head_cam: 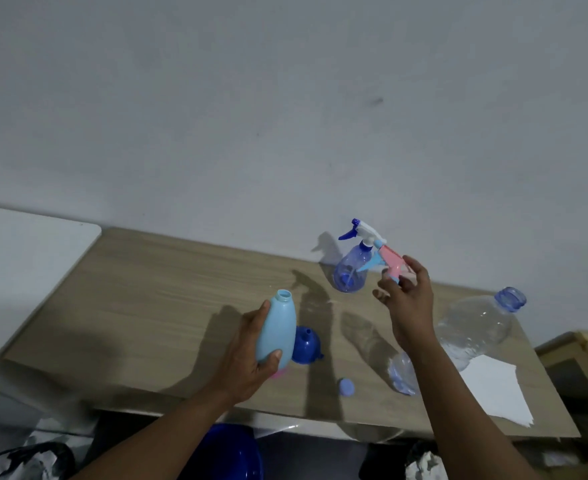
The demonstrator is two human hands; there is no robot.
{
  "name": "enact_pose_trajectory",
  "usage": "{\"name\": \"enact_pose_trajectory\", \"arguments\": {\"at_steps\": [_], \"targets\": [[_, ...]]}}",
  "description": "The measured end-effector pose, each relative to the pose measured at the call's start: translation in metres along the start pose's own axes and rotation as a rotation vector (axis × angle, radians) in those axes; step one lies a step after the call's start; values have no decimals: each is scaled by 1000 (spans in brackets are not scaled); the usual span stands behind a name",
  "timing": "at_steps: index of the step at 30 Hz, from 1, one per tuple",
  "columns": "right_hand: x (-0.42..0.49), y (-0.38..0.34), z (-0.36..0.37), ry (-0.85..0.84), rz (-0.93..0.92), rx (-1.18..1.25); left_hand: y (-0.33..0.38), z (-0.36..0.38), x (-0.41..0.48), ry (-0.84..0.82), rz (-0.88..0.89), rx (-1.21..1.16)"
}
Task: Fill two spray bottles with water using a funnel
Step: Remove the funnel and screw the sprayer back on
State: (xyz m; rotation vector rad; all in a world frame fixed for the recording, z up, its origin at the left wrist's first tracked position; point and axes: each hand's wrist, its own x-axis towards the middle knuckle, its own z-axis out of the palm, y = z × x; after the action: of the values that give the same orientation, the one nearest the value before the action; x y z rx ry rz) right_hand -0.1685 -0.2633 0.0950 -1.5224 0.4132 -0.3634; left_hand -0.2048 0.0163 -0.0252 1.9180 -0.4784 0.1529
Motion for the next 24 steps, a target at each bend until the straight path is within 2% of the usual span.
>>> {"name": "enact_pose_trajectory", "arguments": {"at_steps": [6, 12, 16, 24], "targets": [[-37, -93, 26, -93, -237, 203, 38, 0, 4, -10, 105, 15], [-75, -142, 46, -188, -364, 273, 72, 1, 6, -10, 187, 9], [-90, -145, 50, -263, -387, 200, 89, -3, 9, 4, 232, 16], [-103, -127, 40, -493, -436, -104, 116, -12, 16, 48, 291, 4]]}}
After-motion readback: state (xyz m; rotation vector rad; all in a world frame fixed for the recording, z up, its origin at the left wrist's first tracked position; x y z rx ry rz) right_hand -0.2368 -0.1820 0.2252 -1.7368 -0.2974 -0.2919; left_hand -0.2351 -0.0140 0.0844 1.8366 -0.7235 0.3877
